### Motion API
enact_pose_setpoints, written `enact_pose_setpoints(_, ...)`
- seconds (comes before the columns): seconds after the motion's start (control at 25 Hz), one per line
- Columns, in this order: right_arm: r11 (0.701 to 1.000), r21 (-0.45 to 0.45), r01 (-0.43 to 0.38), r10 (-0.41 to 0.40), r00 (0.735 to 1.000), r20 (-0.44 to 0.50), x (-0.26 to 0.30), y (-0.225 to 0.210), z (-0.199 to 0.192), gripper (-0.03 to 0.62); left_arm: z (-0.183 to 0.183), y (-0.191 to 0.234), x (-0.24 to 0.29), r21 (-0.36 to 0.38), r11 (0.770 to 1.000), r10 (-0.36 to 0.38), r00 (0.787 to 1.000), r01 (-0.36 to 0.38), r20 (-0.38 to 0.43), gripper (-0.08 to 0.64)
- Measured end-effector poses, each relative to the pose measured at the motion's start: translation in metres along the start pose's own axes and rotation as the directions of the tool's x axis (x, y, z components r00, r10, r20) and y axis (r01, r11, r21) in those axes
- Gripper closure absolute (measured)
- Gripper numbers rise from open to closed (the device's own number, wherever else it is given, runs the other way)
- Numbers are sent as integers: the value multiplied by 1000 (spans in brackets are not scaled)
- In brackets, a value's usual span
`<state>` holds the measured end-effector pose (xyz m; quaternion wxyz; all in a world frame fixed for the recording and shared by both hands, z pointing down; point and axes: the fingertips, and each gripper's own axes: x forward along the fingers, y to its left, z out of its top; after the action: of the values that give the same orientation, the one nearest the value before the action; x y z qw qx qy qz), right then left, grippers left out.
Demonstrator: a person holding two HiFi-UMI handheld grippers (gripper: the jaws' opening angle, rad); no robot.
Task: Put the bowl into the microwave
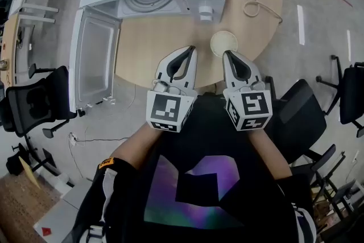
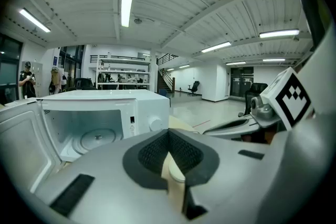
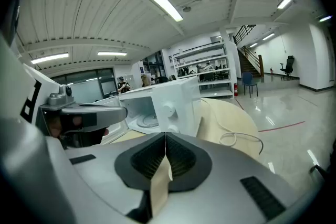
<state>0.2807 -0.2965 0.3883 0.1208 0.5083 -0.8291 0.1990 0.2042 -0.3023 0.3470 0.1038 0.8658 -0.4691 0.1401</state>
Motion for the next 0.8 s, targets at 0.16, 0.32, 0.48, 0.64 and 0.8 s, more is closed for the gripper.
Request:
enact_pose_setpoints(0.16,999,6,31,-31,999,-24,0,-22,-6,575,-7,-4,9,-3,1000,22,1000,-22,-14,515)
enact_pose_setpoints(0.32,998,27,62,-61,997,-57,3,-40,-17,575,-16,-5,19,4,1000,21,999,-21,-43,515)
enact_pose_setpoints(0.48,994,43,104,-99,990,-101,9,-58,-30,575,-29,-8,32,11,1000,-2,998,2,-69,515)
enact_pose_setpoints(0.64,992,70,103,-89,980,-176,16,-68,-50,575,-45,-10,43,2,1000,-17,995,17,-103,515)
enact_pose_setpoints(0.8,988,132,77,-46,974,-222,27,-75,-68,574,-59,-8,53,-11,1000,-18,991,17,-133,515)
